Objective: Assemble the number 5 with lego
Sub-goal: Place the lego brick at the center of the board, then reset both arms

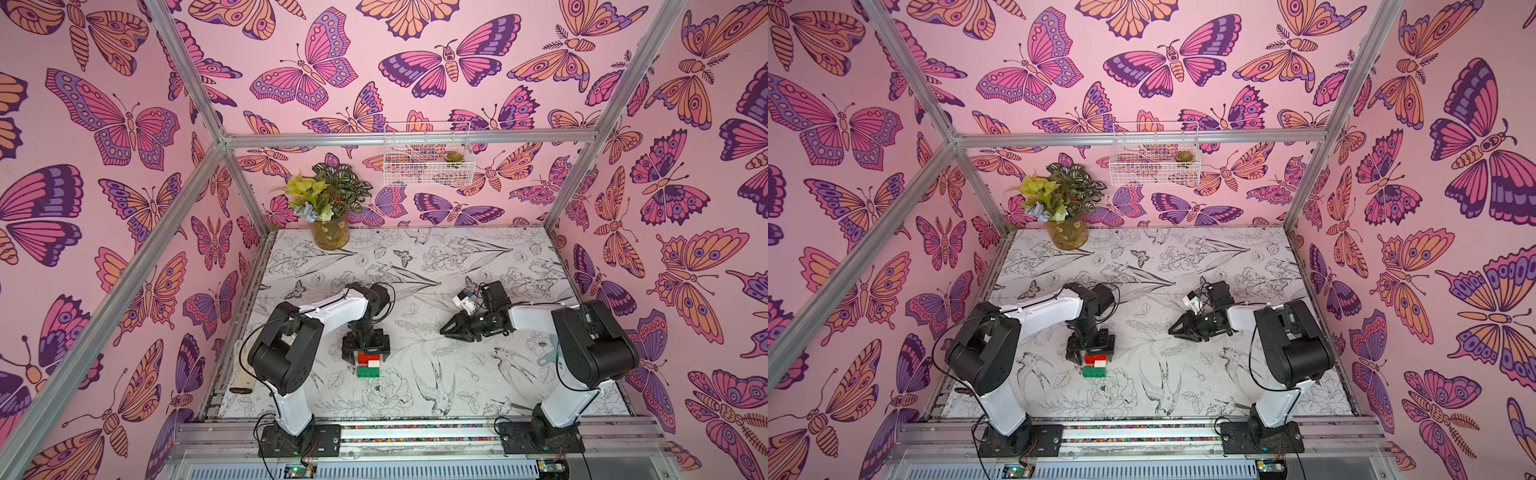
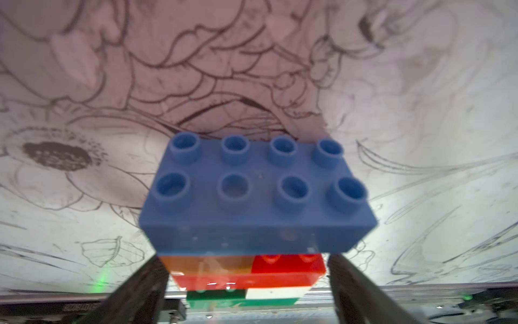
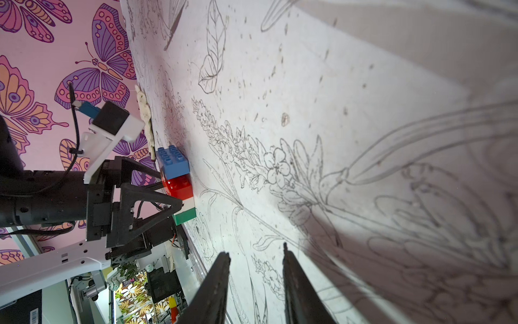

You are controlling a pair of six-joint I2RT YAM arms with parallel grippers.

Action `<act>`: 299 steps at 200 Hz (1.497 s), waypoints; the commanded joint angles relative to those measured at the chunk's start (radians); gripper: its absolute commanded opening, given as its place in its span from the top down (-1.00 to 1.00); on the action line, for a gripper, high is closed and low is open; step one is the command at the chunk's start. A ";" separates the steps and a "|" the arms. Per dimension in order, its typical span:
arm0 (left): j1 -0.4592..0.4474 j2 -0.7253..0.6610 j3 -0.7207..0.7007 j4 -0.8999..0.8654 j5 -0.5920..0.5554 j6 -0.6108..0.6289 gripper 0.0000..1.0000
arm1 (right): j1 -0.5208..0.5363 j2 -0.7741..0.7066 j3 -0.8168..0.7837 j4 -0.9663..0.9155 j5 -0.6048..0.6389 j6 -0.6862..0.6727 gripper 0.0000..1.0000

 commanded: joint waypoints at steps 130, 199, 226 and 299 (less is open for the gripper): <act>0.011 -0.284 0.064 0.289 -0.441 0.410 -1.00 | 0.007 -0.197 0.044 -0.170 0.332 -0.088 -0.98; 0.206 -0.340 -0.425 1.371 -0.698 0.736 -1.00 | 0.006 -0.546 -0.127 0.099 0.883 -0.178 -0.98; 0.285 -0.329 -0.524 1.570 -0.637 0.744 -1.00 | -0.005 -0.598 -0.228 0.269 1.167 -0.202 -0.98; 0.565 -0.503 -0.696 1.616 -0.254 0.620 -1.00 | -0.101 -0.595 -0.253 0.343 1.288 -0.272 -0.97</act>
